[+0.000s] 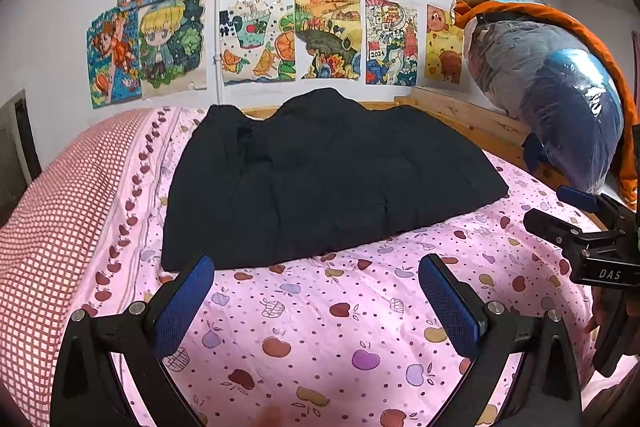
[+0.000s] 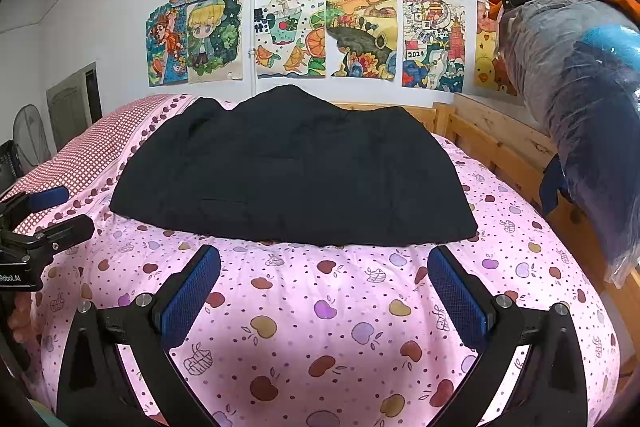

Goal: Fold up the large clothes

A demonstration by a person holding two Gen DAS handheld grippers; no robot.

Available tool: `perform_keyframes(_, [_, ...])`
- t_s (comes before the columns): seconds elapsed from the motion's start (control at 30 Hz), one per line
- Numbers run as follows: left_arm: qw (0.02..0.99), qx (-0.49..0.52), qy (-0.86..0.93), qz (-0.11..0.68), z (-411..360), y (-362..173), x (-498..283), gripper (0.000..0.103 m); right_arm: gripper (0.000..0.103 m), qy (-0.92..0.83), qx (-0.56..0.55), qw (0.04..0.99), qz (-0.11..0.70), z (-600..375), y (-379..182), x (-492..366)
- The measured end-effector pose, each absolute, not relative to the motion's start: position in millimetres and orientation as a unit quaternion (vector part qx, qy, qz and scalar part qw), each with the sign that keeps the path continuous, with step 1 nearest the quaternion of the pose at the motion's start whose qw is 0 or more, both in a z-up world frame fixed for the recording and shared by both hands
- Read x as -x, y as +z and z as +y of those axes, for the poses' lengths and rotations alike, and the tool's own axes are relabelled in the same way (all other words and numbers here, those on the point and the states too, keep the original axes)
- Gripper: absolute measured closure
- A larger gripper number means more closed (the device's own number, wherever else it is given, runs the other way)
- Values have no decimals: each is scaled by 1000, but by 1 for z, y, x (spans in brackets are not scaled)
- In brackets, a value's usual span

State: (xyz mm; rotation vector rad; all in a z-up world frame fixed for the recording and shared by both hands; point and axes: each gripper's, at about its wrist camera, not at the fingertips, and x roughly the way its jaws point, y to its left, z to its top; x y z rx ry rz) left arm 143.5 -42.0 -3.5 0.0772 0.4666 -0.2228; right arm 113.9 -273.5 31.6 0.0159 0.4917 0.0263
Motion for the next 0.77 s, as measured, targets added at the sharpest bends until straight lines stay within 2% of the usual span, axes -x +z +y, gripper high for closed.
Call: perform_keyframes(0.77, [965, -61, -135, 214, -42, -2, -136, 0, 1, 6, -11, 969, 247, -269, 29, -111])
